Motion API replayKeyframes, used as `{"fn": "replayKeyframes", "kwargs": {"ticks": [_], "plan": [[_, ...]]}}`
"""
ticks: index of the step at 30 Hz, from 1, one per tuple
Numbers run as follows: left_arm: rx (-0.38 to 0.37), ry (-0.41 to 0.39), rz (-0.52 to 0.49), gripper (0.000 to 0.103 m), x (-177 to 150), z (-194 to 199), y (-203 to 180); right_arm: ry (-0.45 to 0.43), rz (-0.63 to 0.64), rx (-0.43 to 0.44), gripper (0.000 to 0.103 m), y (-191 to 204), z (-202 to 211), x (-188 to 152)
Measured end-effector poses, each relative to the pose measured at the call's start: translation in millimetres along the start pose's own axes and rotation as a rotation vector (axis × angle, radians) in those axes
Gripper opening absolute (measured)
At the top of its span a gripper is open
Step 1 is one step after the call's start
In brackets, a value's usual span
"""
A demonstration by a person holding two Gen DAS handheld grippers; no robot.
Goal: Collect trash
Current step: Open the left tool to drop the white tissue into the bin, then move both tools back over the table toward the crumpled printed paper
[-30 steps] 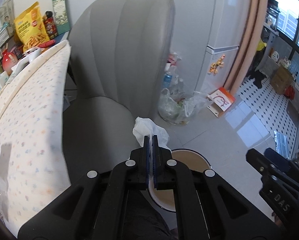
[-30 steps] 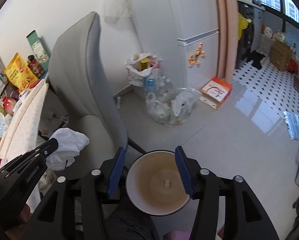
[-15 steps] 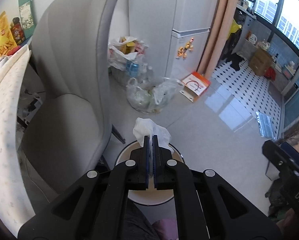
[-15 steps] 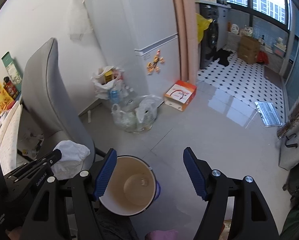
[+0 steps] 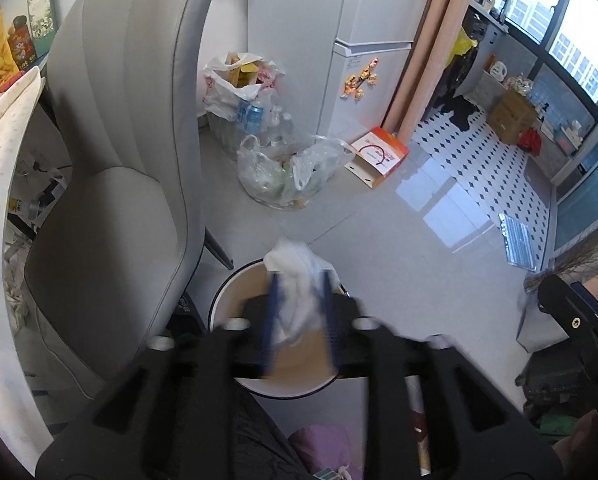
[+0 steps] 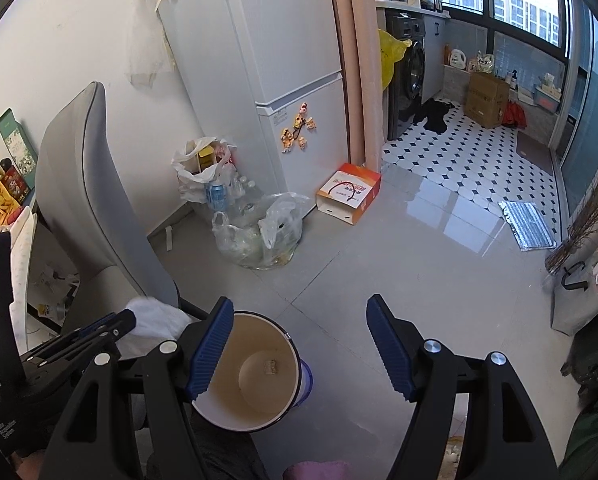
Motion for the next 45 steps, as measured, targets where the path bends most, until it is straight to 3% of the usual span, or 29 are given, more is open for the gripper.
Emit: {"fn": "replayKeyframes", "kwargs": {"ticks": [2,8,11,12,16,19,22,33,45], "plan": [[-0.001,-0.021,0.006,0.054,2.7,3.9,2.8,-0.003,-0.002,0.001,0.068,0.2,1.5,1.1],[0.018,-0.059,0.052,0.056,15.8,24.2,18.7,-0.016,0.001,0.009,0.068,5.4,10.0,6.8],[0.063,-0.134,0.075,0.079,22.6,53.2,34.8,-0.022,0.02,0.046,0.07,19.1,18.0,9.1],[0.075,-0.154,0.083,0.082,23.3,61.4,40.1,-0.032,0.033,0.056,0.071,25.3,21.7,10.2],[0.126,-0.213,0.128,0.083,23.5,96.7,71.5,-0.069,0.063,0.118,0.078,57.1,44.3,12.3],[0.17,-0.264,0.162,0.09,19.7,126.2,94.8,-0.103,0.107,0.163,0.085,85.8,65.2,7.7],[0.201,-0.304,0.185,0.097,12.3,154.0,115.9,-0.115,0.124,0.201,0.086,107.5,82.7,1.6],[0.269,-0.407,0.259,0.098,-20.4,233.0,178.6,-0.188,0.195,0.276,0.091,168.7,151.2,-23.2],[0.367,-0.446,0.346,0.097,-67.9,287.8,247.2,-0.195,0.289,0.392,0.091,235.0,202.0,-62.4]]}}
Point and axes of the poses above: each gripper's, at about its wrist camera, not at the fingertips, and z roughly against the way its jaws point, y to its left, x to its top, the point moved 3 cm from there along -z, roughly the way its jaws point, and after that the axes turned 10 degrees about -y, right-handed, at the moved point
